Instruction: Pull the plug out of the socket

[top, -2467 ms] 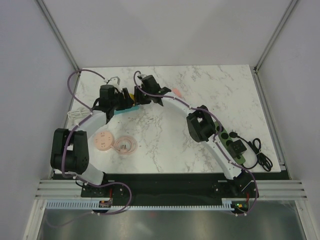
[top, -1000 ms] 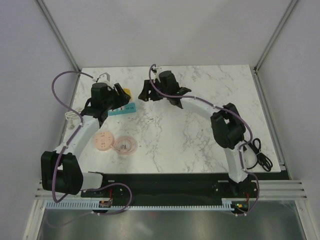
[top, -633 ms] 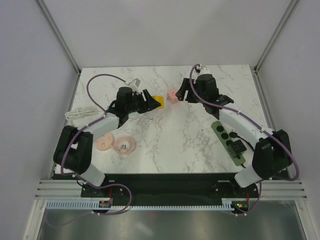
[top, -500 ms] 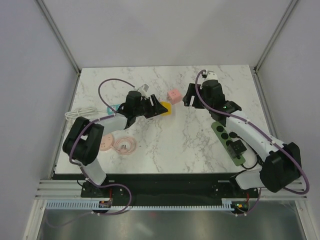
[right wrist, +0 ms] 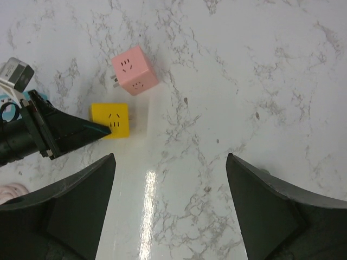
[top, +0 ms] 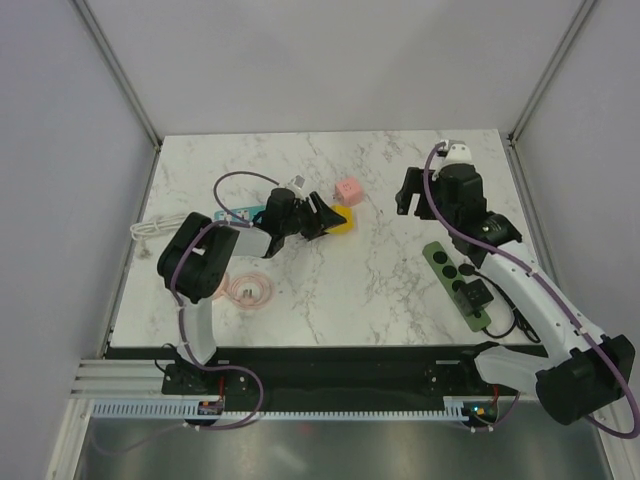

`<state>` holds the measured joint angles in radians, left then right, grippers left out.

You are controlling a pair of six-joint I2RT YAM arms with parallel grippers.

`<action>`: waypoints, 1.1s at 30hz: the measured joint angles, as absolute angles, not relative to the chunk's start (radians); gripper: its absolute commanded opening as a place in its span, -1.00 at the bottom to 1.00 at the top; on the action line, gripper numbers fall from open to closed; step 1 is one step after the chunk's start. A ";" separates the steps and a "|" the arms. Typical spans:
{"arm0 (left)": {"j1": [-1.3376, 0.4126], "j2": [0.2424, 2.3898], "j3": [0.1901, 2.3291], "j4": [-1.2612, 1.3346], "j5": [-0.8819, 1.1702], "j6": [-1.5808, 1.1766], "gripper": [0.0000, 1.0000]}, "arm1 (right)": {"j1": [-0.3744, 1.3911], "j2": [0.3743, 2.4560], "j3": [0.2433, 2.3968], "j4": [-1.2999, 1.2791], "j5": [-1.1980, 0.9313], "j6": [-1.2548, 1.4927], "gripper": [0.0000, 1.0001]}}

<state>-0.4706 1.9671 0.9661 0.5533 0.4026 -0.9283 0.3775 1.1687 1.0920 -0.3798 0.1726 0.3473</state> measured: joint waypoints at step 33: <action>-0.579 1.174 1.081 -0.311 0.080 -0.632 0.99 | 0.377 1.000 0.823 -0.601 0.022 0.442 0.96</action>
